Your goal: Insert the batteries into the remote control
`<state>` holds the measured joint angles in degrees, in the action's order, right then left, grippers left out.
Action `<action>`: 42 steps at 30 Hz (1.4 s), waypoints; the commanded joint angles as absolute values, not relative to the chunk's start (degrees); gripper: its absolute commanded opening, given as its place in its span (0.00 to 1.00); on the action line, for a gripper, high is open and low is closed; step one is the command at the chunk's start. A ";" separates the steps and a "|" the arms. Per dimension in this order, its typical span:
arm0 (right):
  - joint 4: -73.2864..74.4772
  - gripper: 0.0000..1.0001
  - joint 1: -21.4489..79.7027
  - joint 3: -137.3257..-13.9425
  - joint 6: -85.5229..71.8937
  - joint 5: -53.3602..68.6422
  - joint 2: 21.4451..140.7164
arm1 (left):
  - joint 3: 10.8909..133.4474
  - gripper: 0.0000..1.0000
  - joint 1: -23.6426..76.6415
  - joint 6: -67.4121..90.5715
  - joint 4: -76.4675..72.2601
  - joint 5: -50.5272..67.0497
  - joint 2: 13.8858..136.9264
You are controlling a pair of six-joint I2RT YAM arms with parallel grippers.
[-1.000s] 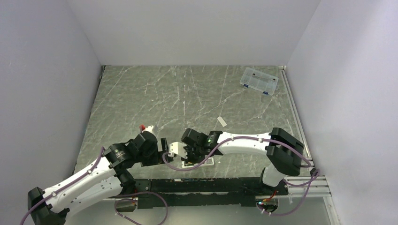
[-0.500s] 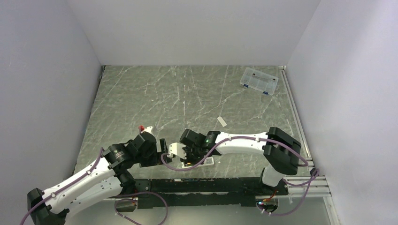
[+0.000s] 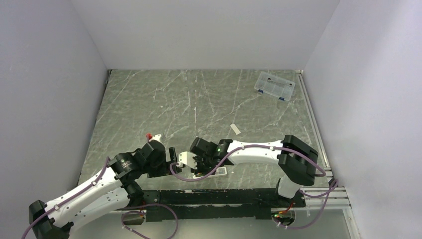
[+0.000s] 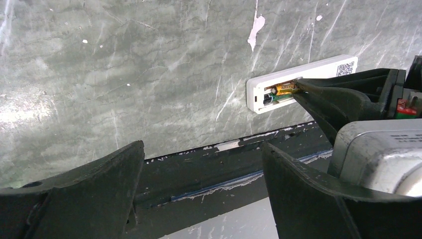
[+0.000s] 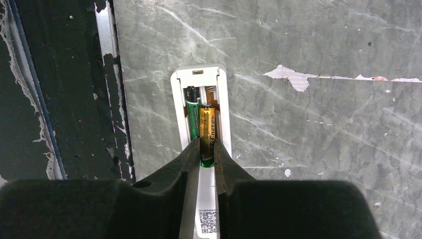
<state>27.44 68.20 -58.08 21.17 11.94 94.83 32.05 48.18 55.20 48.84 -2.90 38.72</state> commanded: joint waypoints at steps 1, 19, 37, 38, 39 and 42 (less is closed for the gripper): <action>24.33 0.19 69.35 -60.67 20.44 11.54 94.62 | 32.01 0.94 48.59 55.27 44.53 -0.90 38.44; 17.43 0.26 69.94 -54.62 15.78 5.24 83.73 | 31.61 0.94 48.60 54.95 40.89 0.81 41.90; 16.54 0.23 69.87 -46.79 -9.11 -8.78 70.73 | 30.00 0.88 48.58 55.52 31.91 5.56 49.66; 16.04 0.23 69.86 -46.23 -10.65 -8.30 70.49 | 29.70 0.87 48.55 55.66 31.30 5.83 50.16; 15.33 0.23 69.87 -45.32 -12.28 -7.84 70.24 | 29.51 0.87 48.55 55.76 30.58 6.21 50.71; 13.31 0.23 69.83 -43.44 -17.97 -8.08 69.59 | 28.83 0.84 48.53 56.13 28.16 7.67 52.32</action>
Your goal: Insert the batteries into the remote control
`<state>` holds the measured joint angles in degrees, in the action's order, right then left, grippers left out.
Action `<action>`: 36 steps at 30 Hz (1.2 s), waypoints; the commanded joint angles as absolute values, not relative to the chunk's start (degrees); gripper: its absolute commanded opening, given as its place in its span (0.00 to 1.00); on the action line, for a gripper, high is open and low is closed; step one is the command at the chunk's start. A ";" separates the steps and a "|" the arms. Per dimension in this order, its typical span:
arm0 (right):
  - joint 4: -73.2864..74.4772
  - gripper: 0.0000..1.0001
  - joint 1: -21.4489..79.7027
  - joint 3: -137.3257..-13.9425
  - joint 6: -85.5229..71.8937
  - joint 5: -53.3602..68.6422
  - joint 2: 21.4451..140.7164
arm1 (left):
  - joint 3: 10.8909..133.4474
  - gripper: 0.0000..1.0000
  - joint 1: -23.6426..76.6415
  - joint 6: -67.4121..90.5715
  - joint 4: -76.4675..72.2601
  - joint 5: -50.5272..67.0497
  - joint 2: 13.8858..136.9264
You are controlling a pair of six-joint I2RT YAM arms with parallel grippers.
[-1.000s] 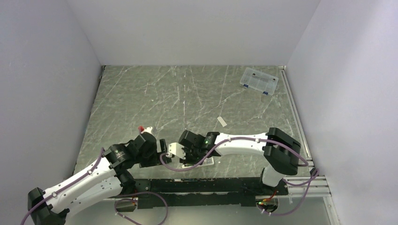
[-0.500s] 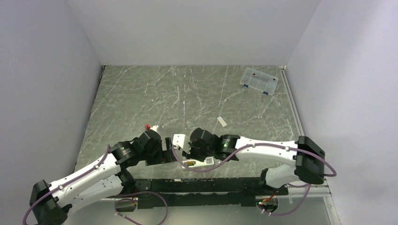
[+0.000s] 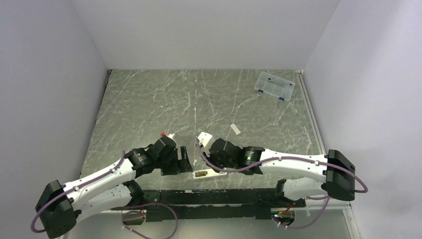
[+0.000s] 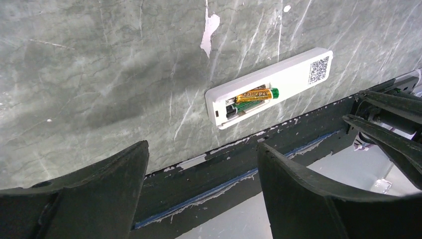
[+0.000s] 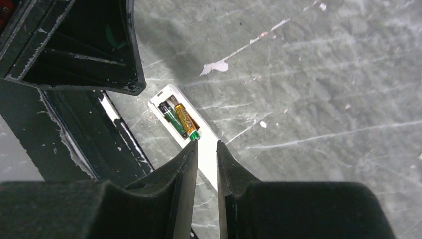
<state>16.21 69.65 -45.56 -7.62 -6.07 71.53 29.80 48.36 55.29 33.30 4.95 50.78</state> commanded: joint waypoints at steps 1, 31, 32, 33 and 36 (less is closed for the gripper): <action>12.87 0.23 69.87 -42.89 -20.80 -9.26 69.39 | 28.61 0.84 48.57 56.34 27.40 8.17 52.87; 9.61 0.24 69.79 -38.59 -46.87 -8.41 71.14 | 22.34 0.54 48.60 58.62 14.04 12.39 58.17; 9.48 0.24 69.79 -38.58 -47.11 -8.21 71.50 | 22.25 0.53 48.54 58.62 13.80 12.39 58.27; 9.54 0.24 69.77 -38.58 -47.44 -8.21 71.99 | 22.18 0.51 48.60 58.55 13.66 12.39 58.46; 9.75 0.25 69.65 -38.72 -48.35 -8.28 73.23 | 22.06 0.46 48.60 58.54 13.02 12.48 58.91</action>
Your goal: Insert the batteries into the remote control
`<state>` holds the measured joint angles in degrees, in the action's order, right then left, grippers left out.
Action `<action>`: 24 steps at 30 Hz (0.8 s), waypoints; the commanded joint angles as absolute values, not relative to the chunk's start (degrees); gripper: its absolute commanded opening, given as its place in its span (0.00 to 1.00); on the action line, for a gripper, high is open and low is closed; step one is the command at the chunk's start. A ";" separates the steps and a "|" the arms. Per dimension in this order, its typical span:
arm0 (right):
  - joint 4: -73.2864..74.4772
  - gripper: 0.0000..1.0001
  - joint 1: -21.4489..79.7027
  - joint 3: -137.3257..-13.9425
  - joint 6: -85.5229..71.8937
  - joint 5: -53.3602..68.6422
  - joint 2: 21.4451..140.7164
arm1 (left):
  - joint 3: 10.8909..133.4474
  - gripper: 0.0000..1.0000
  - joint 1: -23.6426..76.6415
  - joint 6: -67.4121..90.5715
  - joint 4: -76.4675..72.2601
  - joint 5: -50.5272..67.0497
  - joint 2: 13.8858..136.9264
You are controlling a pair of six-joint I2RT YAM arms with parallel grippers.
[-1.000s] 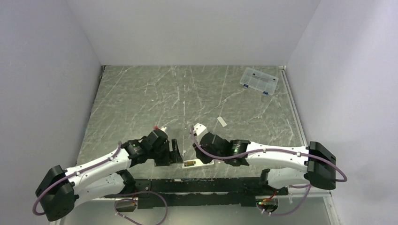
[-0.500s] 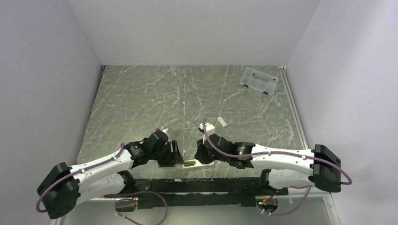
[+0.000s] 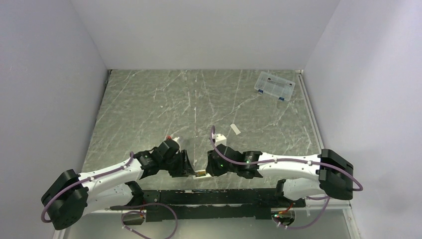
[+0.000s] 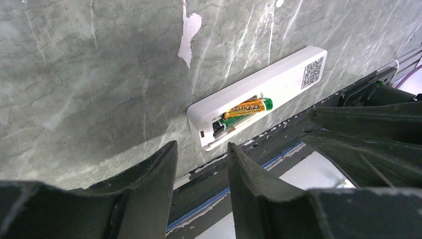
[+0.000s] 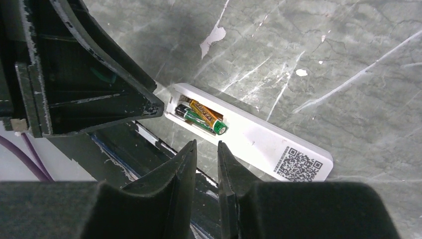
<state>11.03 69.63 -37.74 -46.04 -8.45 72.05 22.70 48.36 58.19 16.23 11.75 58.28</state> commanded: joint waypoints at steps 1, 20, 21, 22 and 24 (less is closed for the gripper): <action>9.63 0.25 69.59 -38.63 -48.57 -8.08 73.63 | 22.02 0.45 48.54 58.54 12.87 12.45 59.03; 6.94 0.26 68.69 -38.19 -51.23 -5.80 77.27 | 21.31 0.32 48.60 58.45 10.91 13.24 60.12; 6.92 0.25 68.65 -38.23 -51.30 -5.94 77.44 | 21.21 0.31 48.57 58.37 10.98 13.27 60.05; 7.01 0.25 68.64 -38.31 -51.34 -6.09 77.63 | 21.29 0.30 48.58 58.36 11.06 13.22 59.89; 7.05 0.24 68.64 -38.41 -51.41 -6.31 78.16 | 21.28 0.30 48.58 58.28 11.23 13.18 59.77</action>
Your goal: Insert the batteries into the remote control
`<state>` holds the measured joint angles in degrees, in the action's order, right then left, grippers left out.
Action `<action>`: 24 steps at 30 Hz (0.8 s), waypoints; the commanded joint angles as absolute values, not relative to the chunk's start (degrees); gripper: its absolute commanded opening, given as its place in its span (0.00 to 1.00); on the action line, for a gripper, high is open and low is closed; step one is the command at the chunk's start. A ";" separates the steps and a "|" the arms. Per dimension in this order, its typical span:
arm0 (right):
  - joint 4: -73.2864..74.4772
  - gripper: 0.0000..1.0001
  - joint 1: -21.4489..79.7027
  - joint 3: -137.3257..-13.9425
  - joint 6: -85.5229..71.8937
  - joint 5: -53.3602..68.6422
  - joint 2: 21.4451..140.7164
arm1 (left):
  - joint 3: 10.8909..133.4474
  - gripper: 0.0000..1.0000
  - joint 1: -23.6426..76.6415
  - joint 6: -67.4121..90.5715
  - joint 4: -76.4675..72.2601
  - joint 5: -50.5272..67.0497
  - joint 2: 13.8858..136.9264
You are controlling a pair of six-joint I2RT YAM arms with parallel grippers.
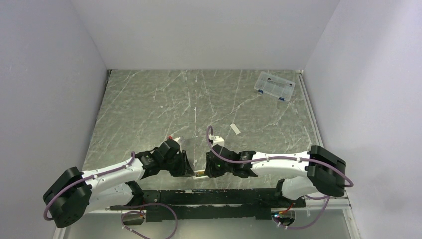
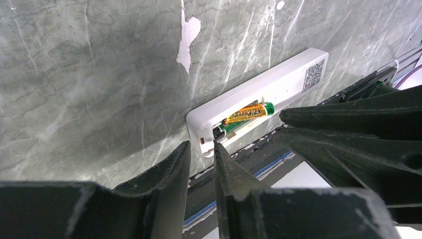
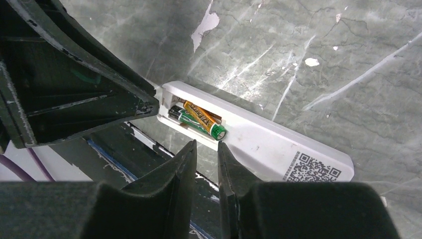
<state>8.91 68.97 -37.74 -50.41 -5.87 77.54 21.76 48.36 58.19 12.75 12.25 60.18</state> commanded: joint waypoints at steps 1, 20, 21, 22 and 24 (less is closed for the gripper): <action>7.03 0.24 68.62 -38.45 -51.46 -6.25 78.41 | 21.27 0.29 48.59 58.27 11.29 13.07 59.69; 6.85 0.19 68.51 -40.23 -50.81 -5.98 80.73 | 20.67 0.25 48.55 58.27 11.43 12.83 59.85; 6.86 0.18 68.55 -40.30 -50.70 -5.98 80.74 | 20.70 0.25 48.53 58.27 11.35 12.89 59.92; 6.89 0.18 68.51 -40.40 -50.59 -5.98 80.81 | 20.76 0.25 48.58 58.27 11.30 12.91 59.98; 7.01 0.17 68.55 -40.68 -50.33 -5.98 81.05 | 20.88 0.25 48.59 58.19 11.33 12.92 60.09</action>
<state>8.47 68.71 -38.28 -50.59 -5.87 80.68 20.84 48.36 58.19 12.71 12.25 60.16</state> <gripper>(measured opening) 0.183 0.251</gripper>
